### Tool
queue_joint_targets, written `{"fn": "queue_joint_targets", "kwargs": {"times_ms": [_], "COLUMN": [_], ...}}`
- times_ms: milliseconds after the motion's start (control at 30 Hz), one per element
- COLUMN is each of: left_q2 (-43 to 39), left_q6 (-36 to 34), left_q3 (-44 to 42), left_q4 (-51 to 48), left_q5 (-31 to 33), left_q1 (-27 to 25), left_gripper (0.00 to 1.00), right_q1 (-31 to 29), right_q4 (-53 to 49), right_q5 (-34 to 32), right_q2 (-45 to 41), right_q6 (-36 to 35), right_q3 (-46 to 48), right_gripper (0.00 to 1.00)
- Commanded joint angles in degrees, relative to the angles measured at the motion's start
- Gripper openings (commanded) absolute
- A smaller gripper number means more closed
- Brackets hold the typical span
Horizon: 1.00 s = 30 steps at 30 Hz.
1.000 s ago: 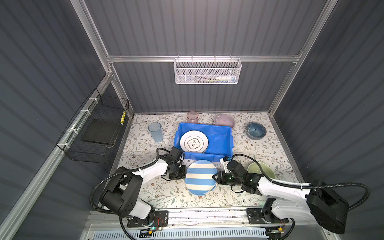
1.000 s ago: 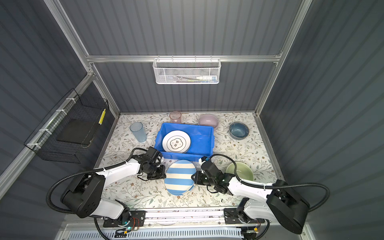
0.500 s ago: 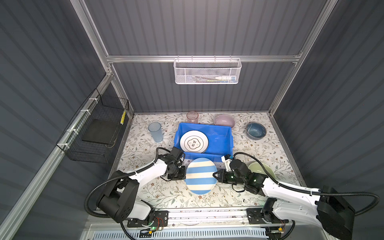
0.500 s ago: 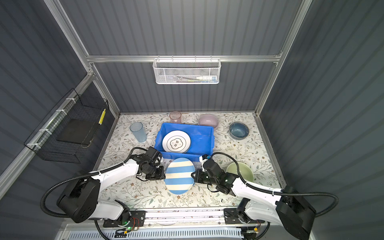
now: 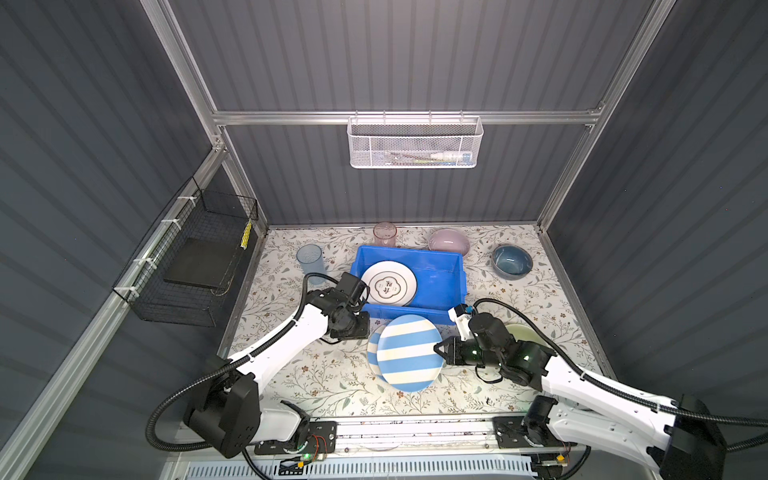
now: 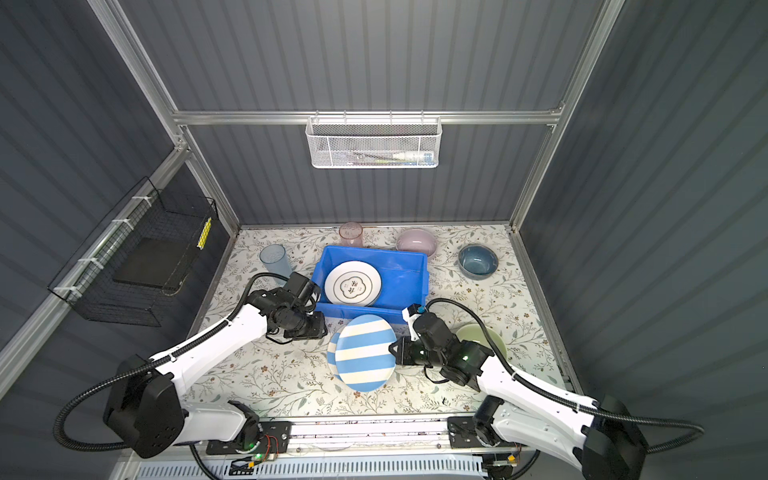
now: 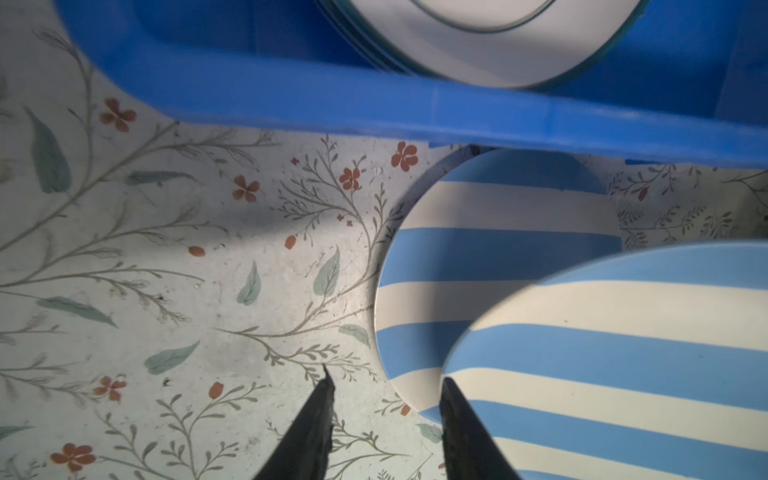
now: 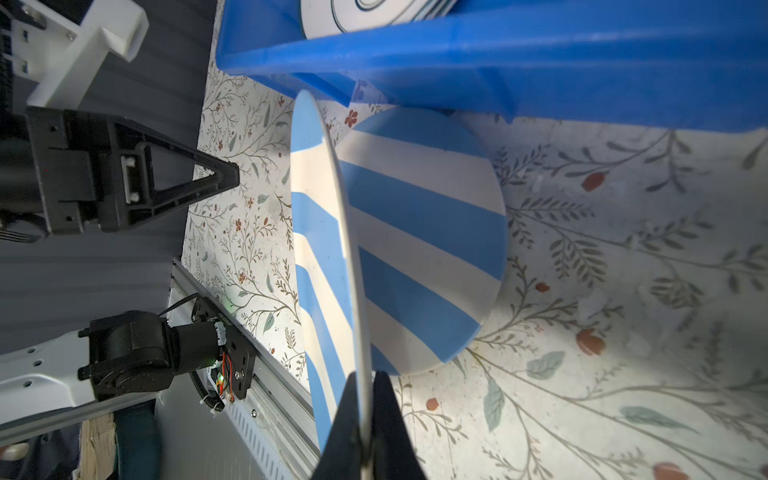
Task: Place the mixed dishes into the plastic bin
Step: 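Lift the blue-striped plate with both grippers and carry it over the bin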
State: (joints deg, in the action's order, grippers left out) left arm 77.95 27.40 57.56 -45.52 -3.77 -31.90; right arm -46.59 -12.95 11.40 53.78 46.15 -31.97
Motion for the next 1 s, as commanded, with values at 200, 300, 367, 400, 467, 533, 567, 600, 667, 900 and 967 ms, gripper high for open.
{"fn": "queue_joint_targets", "kwargs": {"times_ms": [200, 300, 367, 400, 467, 533, 567, 600, 667, 900, 967], "left_q2": [1.4, 3.5, 5.0, 5.6, 7.3, 9.6, 10.6, 11.7, 13.1, 18.8, 20.0], "left_q6": [-3.3, -5.1, -6.5, -7.0, -7.6, -8.2, -8.3, -8.5, -8.9, -10.8, -11.2], "left_q3": [11.4, 14.3, 16.2, 17.1, 18.5, 19.7, 20.3, 20.8, 21.5, 22.5, 22.9], "left_q4": [-5.0, -5.2, -4.9, -4.2, -3.1, -2.5, -2.3, -2.1, -1.6, 0.9, 0.9], "left_q5": [1.7, 2.4, 2.5, 2.4, 2.4, 2.1, 2.1, 2.1, 2.3, 1.7, 1.7], "left_q1": [7.9, 10.6, 11.1, 11.1, 11.4, 11.9, 12.1, 12.3, 12.6, 14.6, 15.2], "left_gripper": [0.49, 0.5, 0.5, 0.51, 0.51, 0.51, 0.51, 0.51, 0.5, 0.44, 0.43], "right_q1": [12.0, 15.1, 16.9, 18.0, 19.5, 20.8, 21.3, 21.8, 22.2, 22.7, 22.6], "right_q4": [-12.4, -12.0, -11.8, -11.4, -10.1, -8.8, -7.7, -7.1, -5.9, 0.6, 1.9], "right_q5": [5.9, 6.2, 5.6, 5.5, 5.5, 5.5, 5.6, 5.6, 5.5, 6.2, 7.0], "right_q2": [-4.8, -3.1, -0.5, 1.1, 4.5, 8.5, 9.9, 12.9, 16.5, 27.6, 30.6], "right_q6": [-6.1, -7.1, -7.3, -7.2, -7.2, -7.6, -7.6, -7.6, -7.1, -5.2, -4.8], "right_q3": [-13.8, -17.2, -19.8, -21.3, -24.1, -26.8, -28.0, -29.3, -31.6, -37.1, -38.3], "right_gripper": [0.05, 0.05, 0.05, 0.04, 0.04, 0.04, 0.04, 0.04, 0.05, 0.04, 0.04]}}
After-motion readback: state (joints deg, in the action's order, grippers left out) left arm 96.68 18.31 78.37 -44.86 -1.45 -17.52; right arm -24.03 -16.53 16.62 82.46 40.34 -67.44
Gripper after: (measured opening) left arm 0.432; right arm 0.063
